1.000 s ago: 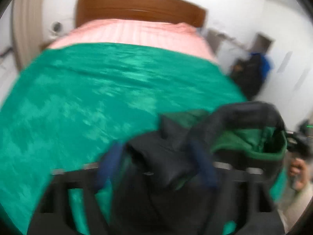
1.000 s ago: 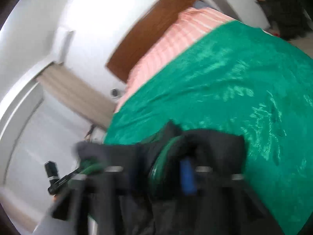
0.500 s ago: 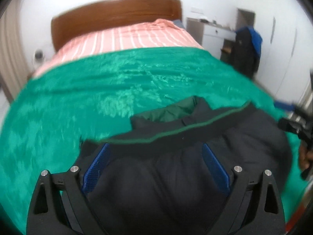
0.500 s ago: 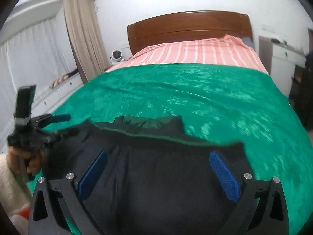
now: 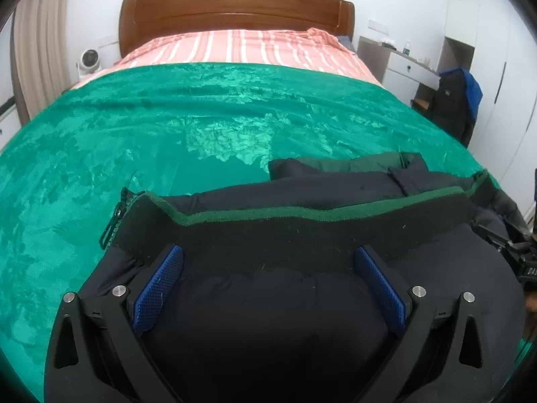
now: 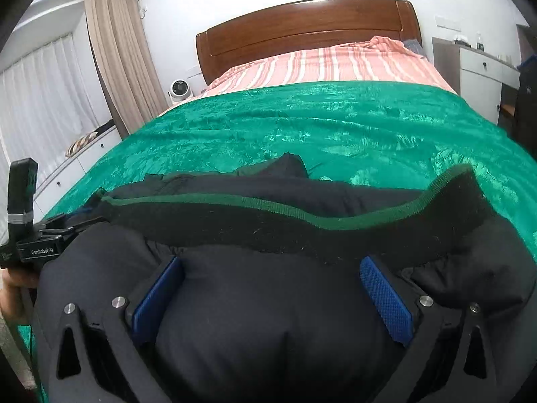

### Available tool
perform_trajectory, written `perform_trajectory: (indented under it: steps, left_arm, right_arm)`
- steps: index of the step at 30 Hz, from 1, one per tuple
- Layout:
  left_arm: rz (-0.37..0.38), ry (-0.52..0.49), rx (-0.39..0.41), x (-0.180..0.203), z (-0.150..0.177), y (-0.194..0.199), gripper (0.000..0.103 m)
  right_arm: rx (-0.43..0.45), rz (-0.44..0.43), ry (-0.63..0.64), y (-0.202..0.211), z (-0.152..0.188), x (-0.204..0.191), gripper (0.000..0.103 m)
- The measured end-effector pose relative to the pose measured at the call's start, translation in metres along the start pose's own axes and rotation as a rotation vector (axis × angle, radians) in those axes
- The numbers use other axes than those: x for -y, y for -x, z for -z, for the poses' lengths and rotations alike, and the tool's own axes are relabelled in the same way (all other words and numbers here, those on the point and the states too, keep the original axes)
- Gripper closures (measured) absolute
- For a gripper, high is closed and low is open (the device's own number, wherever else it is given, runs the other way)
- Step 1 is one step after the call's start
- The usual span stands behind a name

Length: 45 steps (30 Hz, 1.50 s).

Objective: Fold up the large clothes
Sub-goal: 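Lay the folded hem on the jacket and open both grippers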

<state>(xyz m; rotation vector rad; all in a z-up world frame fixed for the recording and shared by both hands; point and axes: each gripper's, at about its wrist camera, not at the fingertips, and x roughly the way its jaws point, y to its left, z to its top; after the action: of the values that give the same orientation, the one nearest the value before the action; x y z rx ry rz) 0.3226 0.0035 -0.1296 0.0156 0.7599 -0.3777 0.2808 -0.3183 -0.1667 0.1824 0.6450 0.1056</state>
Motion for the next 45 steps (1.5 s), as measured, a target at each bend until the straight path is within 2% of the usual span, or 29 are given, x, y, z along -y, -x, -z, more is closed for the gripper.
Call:
perform_trajectory:
  steps: [6, 14, 17, 18, 19, 21, 23, 25, 26, 27, 28, 29, 30, 32, 34, 37, 39, 40, 42, 45]
  left_arm:
    - [0.042, 0.034, 0.0, -0.005, 0.002, -0.01, 0.001]
    - [0.018, 0.022, -0.011, 0.001, 0.002, -0.013, 0.001]
    - [-0.014, 0.006, -0.066, 0.006, -0.004, -0.007, 0.001]
    - [-0.037, 0.002, -0.107, 0.009, -0.01, 0.001, 0.003]
    - [-0.038, 0.008, -0.115, 0.012, -0.014, 0.012, 0.005]
    - [0.059, 0.026, -0.048, 0.024, -0.021, 0.054, 0.004]
    - [0.144, 0.008, 0.015, 0.043, -0.022, 0.084, 0.001]
    - [0.181, -0.037, 0.013, 0.07, -0.018, 0.092, 0.001]
    - [0.182, -0.062, -0.013, 0.081, -0.015, 0.085, 0.001]
    - [0.145, -0.096, -0.06, 0.093, -0.007, 0.068, 0.001]
    - [0.099, -0.117, -0.117, 0.1, 0.0, 0.049, 0.001]
    - [0.046, -0.137, -0.209, 0.104, 0.014, 0.017, 0.001]
    - [0.037, -0.16, -0.204, 0.106, 0.026, 0.002, 0.0]
    - [-0.004, -0.205, -0.128, 0.112, 0.038, -0.007, 0.0]
    - [-0.022, -0.204, -0.133, 0.115, 0.038, -0.011, 0.0]
    - [-0.02, -0.211, -0.143, 0.114, 0.037, 0.002, 0.003]
    - [-0.025, -0.22, -0.155, 0.118, 0.039, 0.026, 0.003]
    - [-0.016, -0.236, -0.146, 0.121, 0.045, 0.039, 0.003]
    - [-0.054, -0.277, -0.143, 0.128, 0.061, 0.048, 0.003]
    - [-0.063, -0.234, -0.116, 0.124, 0.08, 0.039, 0.002]
  right_arm:
    - [0.001, -0.007, -0.013, -0.002, 0.003, 0.005, 0.0]
    - [-0.011, -0.002, -0.017, -0.003, 0.003, 0.004, 0.0]
    - [-0.035, -0.005, -0.016, -0.002, 0.0, 0.004, 0.0]
    - [-0.057, 0.001, -0.015, -0.001, -0.003, 0.003, 0.0]
    - [-0.077, 0.009, -0.01, 0.0, -0.006, 0.003, 0.0]
    - [-0.091, 0.039, -0.001, 0.017, -0.014, -0.002, 0.001]
    - [-0.036, 0.01, -0.01, 0.046, -0.017, -0.004, 0.001]
    - [0.0, -0.022, -0.021, 0.074, -0.015, -0.007, 0.001]
    - [0.001, -0.026, -0.019, 0.086, -0.011, -0.008, 0.001]
    - [-0.001, -0.025, -0.017, 0.101, -0.002, -0.008, 0.001]
    - [-0.005, -0.027, -0.02, 0.109, 0.004, -0.008, 0.001]
    - [-0.012, -0.03, -0.03, 0.119, 0.016, -0.007, 0.001]
    - [-0.013, -0.031, -0.052, 0.133, 0.032, -0.005, 0.001]
    - [-0.003, -0.032, -0.092, 0.153, 0.059, -0.002, 0.001]
    - [0.027, -0.017, -0.122, 0.176, 0.09, -0.002, 0.001]
    - [0.094, 0.0, -0.144, 0.206, 0.124, -0.009, 0.001]
    - [0.154, 0.0, -0.159, 0.229, 0.145, -0.012, 0.001]
    - [0.17, -0.001, -0.162, 0.236, 0.151, -0.013, 0.0]
    - [0.186, -0.002, -0.155, 0.244, 0.158, -0.016, 0.0]
    - [0.194, 0.008, -0.124, 0.242, 0.153, -0.017, 0.0]
